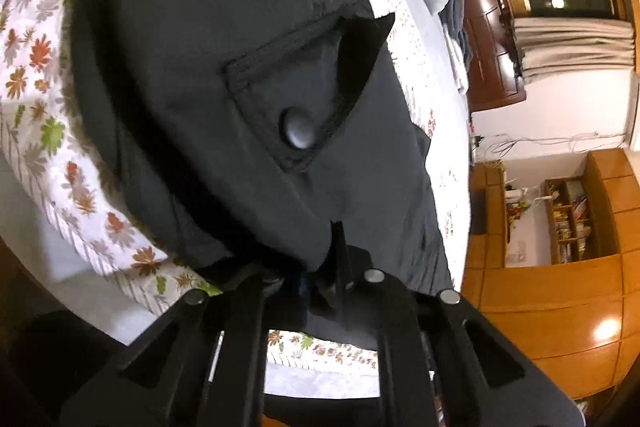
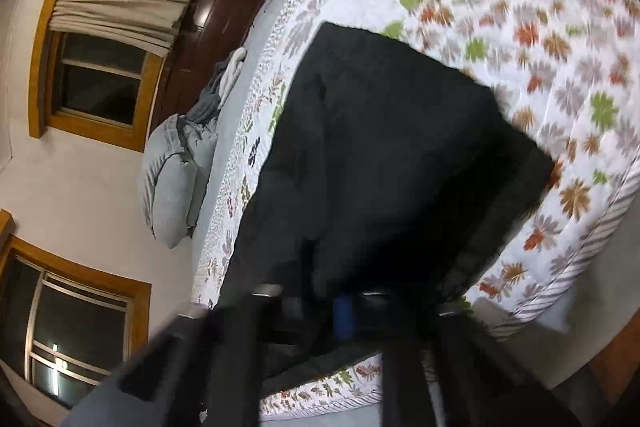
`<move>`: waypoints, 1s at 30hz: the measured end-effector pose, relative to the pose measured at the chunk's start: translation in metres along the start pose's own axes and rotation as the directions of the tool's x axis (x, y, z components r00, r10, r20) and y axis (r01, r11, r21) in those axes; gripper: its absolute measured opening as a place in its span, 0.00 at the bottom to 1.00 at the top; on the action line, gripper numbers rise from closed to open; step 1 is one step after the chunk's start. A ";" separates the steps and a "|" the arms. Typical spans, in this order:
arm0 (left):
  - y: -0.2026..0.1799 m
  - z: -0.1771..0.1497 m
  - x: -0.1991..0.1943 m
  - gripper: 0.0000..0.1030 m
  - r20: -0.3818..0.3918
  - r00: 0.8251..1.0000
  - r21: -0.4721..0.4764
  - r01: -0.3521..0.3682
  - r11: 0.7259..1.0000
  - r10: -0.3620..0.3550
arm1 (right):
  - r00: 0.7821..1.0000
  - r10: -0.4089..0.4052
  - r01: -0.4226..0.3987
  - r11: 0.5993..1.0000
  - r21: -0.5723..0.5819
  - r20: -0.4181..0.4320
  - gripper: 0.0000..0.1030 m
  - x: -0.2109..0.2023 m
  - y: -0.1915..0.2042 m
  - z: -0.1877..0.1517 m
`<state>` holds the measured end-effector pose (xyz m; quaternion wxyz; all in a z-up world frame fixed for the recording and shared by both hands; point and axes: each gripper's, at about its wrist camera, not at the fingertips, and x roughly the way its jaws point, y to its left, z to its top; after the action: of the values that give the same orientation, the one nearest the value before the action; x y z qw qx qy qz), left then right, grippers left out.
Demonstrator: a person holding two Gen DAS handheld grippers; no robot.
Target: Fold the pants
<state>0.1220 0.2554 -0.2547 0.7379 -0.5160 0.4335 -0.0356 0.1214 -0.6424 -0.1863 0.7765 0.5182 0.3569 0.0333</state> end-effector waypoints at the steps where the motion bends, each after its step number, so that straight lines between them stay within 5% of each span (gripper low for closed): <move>1: -0.002 -0.001 -0.003 0.06 0.005 1.000 0.009 -0.002 1.000 0.002 | 1.000 0.003 -0.003 1.000 -0.008 0.009 0.04 -0.001 0.004 0.001; 13: 0.022 -0.007 -0.007 0.06 -0.018 1.000 -0.030 -0.024 0.999 0.024 | 0.997 -0.064 0.064 0.998 -0.008 -0.044 0.03 0.015 -0.020 0.002; 15: 0.020 -0.007 -0.005 0.12 -0.030 0.999 -0.006 -0.039 0.999 0.039 | 0.997 -0.049 0.050 0.999 0.007 -0.053 0.10 0.014 -0.022 0.004; 16: 0.019 -0.007 -0.007 0.19 -0.033 0.999 0.005 -0.041 0.999 0.042 | 0.998 -0.033 0.034 0.999 0.018 -0.054 0.22 0.011 -0.022 0.005; 17: 0.016 -0.009 -0.012 0.39 -0.034 0.999 0.037 -0.039 0.999 0.040 | 0.999 -0.017 0.018 1.000 0.025 -0.044 0.37 0.003 -0.024 0.006; 19: 0.006 -0.011 -0.026 0.69 -0.010 0.998 0.095 -0.053 0.994 0.054 | 0.999 0.002 -0.002 1.000 0.020 0.037 0.43 -0.028 -0.023 0.008; 20: 0.001 -0.012 -0.032 0.76 0.008 0.997 0.127 -0.082 0.989 0.082 | 0.996 -0.017 0.016 1.000 0.016 0.086 0.43 -0.047 -0.024 0.011; 22: -0.013 -0.017 -0.045 0.77 0.052 0.985 0.232 -0.174 0.957 0.166 | 0.985 -0.076 0.076 0.997 0.009 0.158 0.42 -0.076 -0.025 0.016; 27: -0.055 -0.024 -0.077 0.80 0.266 0.928 0.491 -0.362 0.792 0.259 | 0.981 -0.067 0.096 0.983 -0.159 0.181 0.38 -0.088 0.012 0.011; 30: -0.057 -0.010 -0.091 0.81 0.294 0.939 0.498 -0.310 0.810 0.178 | 0.991 -0.063 0.085 0.977 -0.194 0.115 0.38 -0.056 0.024 0.006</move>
<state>0.0814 0.2672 -0.1553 0.8965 -0.2288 0.3794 0.0011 0.0910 -0.6596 -0.1355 0.8433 0.4254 0.3281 0.0116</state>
